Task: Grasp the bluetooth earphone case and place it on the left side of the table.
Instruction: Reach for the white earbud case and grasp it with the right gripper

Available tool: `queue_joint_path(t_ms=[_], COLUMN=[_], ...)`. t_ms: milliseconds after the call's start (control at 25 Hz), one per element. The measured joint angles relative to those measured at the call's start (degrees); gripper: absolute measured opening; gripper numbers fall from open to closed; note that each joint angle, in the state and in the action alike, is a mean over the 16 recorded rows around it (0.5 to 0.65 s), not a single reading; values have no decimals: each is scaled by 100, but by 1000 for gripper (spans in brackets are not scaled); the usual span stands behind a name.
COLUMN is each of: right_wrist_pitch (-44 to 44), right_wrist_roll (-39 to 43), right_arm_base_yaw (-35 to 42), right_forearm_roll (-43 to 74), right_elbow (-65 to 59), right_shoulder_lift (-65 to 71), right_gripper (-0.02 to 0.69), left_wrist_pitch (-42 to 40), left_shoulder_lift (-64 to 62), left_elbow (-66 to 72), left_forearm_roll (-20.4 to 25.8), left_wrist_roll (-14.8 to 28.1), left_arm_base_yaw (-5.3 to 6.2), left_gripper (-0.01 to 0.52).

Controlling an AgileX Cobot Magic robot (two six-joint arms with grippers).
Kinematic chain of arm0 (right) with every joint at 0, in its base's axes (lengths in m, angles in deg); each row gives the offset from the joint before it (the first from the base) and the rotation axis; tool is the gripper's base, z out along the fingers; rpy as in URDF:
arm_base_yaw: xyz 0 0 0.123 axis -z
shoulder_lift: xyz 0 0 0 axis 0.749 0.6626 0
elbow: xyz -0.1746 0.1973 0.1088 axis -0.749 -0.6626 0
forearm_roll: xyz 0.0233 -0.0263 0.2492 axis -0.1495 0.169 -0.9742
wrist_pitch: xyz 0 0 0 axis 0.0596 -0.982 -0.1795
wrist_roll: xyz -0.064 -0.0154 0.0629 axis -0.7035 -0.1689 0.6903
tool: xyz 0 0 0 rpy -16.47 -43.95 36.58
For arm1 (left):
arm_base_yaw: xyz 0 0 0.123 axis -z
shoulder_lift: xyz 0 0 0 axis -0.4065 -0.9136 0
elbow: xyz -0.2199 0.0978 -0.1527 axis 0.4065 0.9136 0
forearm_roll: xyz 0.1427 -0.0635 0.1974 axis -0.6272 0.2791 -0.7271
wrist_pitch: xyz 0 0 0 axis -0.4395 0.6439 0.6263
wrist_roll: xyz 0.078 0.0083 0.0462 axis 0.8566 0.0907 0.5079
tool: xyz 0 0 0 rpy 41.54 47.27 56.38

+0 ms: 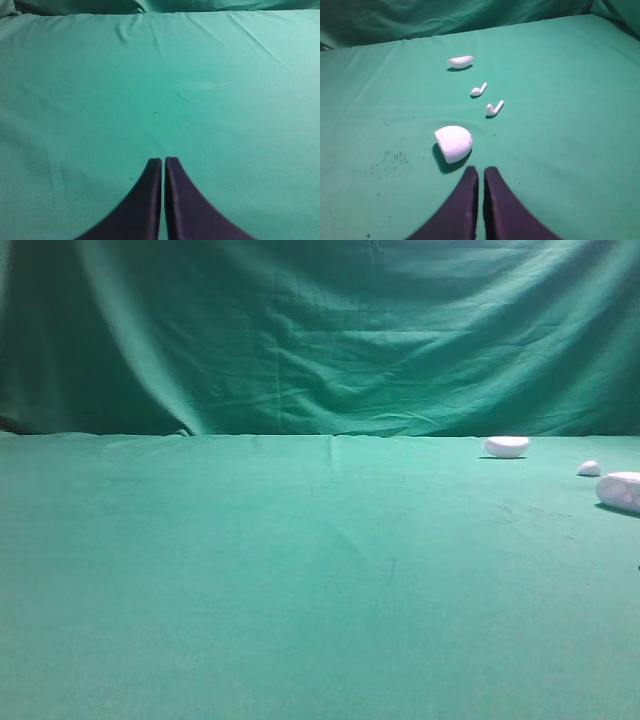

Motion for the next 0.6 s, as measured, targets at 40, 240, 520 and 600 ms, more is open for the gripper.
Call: queue_joint_path(t_ms=[40,240,520,600], right_wrist_pitch=[0,0,247,494], right_wrist_roll=[0,-18,-271,-354], right_arm_base_yaw=[0,0,0,0], right_forearm_roll=[-1,9,182,223], right_elbow=[0,0,0,0], right_shoulder_lift=[0,0,0,0], right_gripper=[0,0,0,0], left_wrist_pitch=[0,0,0,0], left_shoulder_lift=[0,0,0,0], left_elbow=[0,0,0,0], left_forearm_roll=[0,0,0,0], left_wrist_roll=[0,0,0,0], left_arm_base_yaw=[0,0,0,0], left_gripper=[0,0,0,0])
